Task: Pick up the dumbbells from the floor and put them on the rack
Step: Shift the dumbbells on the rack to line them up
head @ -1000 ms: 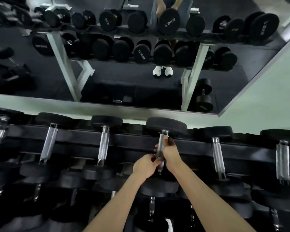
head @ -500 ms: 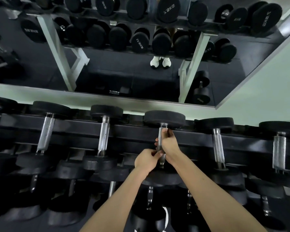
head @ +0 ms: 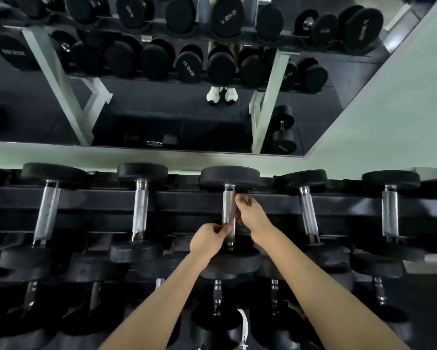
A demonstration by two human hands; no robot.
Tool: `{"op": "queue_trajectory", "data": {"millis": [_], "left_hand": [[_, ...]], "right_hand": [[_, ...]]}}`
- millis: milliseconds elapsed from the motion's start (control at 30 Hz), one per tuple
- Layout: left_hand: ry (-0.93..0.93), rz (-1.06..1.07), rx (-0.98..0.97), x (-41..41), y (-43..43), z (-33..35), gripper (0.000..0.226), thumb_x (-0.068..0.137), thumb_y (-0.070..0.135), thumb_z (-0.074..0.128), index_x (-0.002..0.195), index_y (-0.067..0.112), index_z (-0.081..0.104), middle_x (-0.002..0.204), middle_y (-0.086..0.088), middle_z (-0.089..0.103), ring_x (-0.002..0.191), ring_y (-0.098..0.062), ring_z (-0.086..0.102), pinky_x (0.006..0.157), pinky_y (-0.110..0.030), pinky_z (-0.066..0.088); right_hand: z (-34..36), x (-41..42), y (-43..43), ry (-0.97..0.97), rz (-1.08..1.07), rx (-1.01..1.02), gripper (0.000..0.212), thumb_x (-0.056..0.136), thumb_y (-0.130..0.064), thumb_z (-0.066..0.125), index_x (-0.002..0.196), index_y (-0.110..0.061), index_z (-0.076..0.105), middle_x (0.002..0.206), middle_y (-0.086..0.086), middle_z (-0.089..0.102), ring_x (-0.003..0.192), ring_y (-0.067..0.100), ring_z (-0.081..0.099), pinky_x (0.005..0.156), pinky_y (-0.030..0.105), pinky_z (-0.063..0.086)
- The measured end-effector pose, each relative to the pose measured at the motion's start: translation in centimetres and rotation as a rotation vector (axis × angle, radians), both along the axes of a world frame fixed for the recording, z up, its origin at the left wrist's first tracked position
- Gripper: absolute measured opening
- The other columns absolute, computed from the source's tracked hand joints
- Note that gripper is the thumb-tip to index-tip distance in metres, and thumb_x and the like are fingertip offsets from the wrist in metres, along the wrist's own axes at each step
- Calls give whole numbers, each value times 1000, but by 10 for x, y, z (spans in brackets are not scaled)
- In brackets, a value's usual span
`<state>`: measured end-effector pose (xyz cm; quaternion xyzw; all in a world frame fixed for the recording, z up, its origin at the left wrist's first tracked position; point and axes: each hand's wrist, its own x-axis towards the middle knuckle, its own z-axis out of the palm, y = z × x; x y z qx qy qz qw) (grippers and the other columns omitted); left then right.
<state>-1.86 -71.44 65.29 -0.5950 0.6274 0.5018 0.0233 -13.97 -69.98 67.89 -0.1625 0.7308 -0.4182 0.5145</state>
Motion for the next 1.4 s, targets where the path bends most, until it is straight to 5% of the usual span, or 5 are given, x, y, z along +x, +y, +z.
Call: {"op": "queue_trajectory", "data": {"millis": [300, 533, 833, 967, 1400], "left_hand": [[-26, 102, -107, 0, -7, 14, 50, 86, 45, 59, 124, 13, 59, 121, -1, 66, 111, -22, 61, 84, -30, 45], [35, 234, -476, -61, 24, 57, 23, 88, 33, 59, 101, 16, 65, 89, 7, 65, 83, -14, 59, 71, -26, 39], [169, 205, -156, -190, 68, 27, 38, 94, 33, 51, 121, 8, 61, 117, -6, 67, 111, -21, 60, 91, -30, 44], [283, 352, 9, -228, 66, 11, 37, 92, 31, 55, 122, 9, 59, 91, 1, 66, 91, -19, 61, 88, -37, 50], [207, 296, -144, -249, 64, 0, 40, 88, 22, 62, 127, 12, 59, 84, 0, 70, 93, -24, 65, 92, -44, 52]], "right_hand": [[3, -77, 79, 215, -97, -9, 42, 96, -38, 48, 130, -13, 51, 122, 4, 61, 116, 19, 58, 105, 42, 45], [7, -149, 130, 509, -160, 4, 38, 94, -33, 52, 127, -12, 52, 109, 0, 62, 101, 14, 58, 91, 28, 44], [-21, -189, 136, 373, 230, 104, 42, 94, -41, 51, 123, -11, 56, 118, 7, 66, 114, 25, 60, 97, 37, 45], [-33, -180, 128, 394, 438, 177, 45, 92, -52, 46, 121, -18, 54, 111, 1, 68, 105, 24, 63, 78, 30, 42], [-50, -186, 135, 274, 206, 97, 22, 87, -44, 56, 98, -31, 70, 88, -8, 74, 86, 14, 66, 75, 32, 48]]}}
